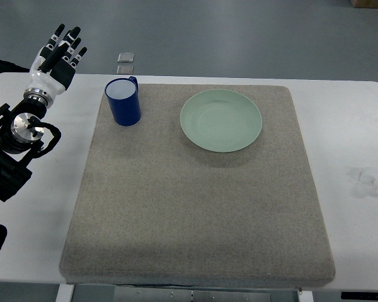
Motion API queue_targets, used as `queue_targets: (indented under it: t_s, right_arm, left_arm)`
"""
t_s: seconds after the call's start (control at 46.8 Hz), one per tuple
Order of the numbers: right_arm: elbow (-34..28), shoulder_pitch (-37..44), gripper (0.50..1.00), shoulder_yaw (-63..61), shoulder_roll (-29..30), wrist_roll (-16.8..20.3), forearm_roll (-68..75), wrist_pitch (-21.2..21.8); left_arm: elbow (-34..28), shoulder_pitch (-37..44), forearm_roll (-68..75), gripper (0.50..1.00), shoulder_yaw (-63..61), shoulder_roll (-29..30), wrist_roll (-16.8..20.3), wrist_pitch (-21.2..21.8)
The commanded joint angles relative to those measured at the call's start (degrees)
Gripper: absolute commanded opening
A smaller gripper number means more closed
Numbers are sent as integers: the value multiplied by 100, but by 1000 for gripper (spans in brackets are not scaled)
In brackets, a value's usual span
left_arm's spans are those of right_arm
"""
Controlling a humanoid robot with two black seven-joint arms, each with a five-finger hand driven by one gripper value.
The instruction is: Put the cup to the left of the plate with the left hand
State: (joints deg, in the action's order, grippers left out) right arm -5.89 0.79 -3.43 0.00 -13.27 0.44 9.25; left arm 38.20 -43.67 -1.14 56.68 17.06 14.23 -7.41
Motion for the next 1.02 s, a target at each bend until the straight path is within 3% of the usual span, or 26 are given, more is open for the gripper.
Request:
queue_targets:
  t_s: [0.0, 0.085, 0.448, 1.004]
  right_arm:
    - [0, 0, 932, 0, 0, 0, 0, -2]
    - [0, 0, 932, 0, 0, 0, 0, -2]
    - [0, 0, 932, 0, 0, 0, 0, -2]
    - [-123, -17, 932, -35, 0, 0, 53, 77]
  left_arm:
    - [-75, -71, -71, 973, -17, -10, 1, 117]
    - [-225, -203, -71, 977, -61, -80, 1, 284]
    - [-1473, -1082, -27, 988, -87, -502, 10, 240]
    - [-1526, -1170, -27, 994, -87, -801, 36, 231]
